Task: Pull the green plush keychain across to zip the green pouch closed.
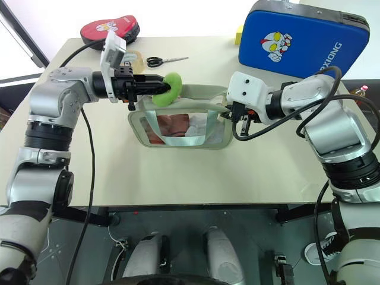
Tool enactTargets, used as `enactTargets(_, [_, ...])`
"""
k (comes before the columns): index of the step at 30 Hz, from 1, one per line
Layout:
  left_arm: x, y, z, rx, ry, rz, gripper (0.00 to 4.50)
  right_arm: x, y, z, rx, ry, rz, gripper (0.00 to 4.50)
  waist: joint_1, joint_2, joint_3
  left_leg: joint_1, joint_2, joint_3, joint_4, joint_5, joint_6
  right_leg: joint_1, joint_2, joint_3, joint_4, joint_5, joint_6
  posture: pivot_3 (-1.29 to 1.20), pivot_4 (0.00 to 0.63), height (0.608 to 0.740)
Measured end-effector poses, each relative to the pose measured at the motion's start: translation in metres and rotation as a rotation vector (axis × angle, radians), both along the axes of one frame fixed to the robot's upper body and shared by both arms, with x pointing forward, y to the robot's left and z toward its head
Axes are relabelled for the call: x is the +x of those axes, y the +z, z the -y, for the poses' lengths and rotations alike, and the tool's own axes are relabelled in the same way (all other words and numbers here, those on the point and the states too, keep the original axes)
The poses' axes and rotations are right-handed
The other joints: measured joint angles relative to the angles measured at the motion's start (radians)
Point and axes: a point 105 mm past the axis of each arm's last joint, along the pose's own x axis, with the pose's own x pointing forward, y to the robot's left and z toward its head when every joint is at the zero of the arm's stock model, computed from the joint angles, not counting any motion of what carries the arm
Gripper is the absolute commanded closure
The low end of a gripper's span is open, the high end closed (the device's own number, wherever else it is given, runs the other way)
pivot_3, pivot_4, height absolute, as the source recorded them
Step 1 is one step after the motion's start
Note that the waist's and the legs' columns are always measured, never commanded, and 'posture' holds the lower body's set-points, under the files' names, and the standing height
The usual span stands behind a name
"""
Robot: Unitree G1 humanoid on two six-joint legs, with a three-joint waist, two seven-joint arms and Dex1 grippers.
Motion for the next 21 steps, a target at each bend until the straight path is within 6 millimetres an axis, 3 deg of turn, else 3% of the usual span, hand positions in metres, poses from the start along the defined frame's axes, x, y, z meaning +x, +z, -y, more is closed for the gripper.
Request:
enactTargets(4, [0.003,0.005,-0.004,0.032,0.023,0.033,0.05,0.000,0.000,0.000,0.000,-0.005,0.003,4.50,0.001,0.000,0.000,0.000,0.000,0.000,0.000,0.000,0.000,0.000,0.000,0.000,0.000,0.000,0.000,0.00,0.150,0.737])
enactTargets(9, [0.005,0.010,-0.022,0.054,0.058,0.045,0.05,0.001,0.000,0.000,0.002,-0.006,0.008,4.50,0.000,0.000,0.000,0.000,0.000,0.000,0.000,0.000,0.000,0.000,0.000,0.000,0.000,0.000,0.000,0.00,0.150,0.737])
enactTargets(16, [0.004,0.041,-0.066,0.011,0.163,0.113,0.05,0.004,0.000,0.001,0.005,-0.020,0.016,4.50,0.001,0.000,0.000,0.000,0.000,0.000,0.000,0.000,0.000,0.000,0.000,0.000,0.000,0.000,0.000,0.00,0.150,0.737])
enactTargets(18, [-0.002,0.039,-0.073,-0.004,0.150,0.118,0.05,0.004,-0.001,-0.001,0.009,-0.017,0.016,4.50,-0.001,0.000,0.000,0.000,0.000,0.001,0.000,0.000,0.000,0.000,0.000,0.000,0.000,0.000,0.000,0.00,0.150,0.737])
enactTargets(21, [-0.019,0.016,-0.079,-0.005,0.087,0.081,0.05,0.005,-0.001,-0.001,0.012,-0.017,0.014,4.50,-0.003,0.000,0.000,0.001,0.001,0.001,-0.001,0.000,0.000,0.000,0.000,0.000,0.001,0.000,0.000,0.00,0.150,0.737])
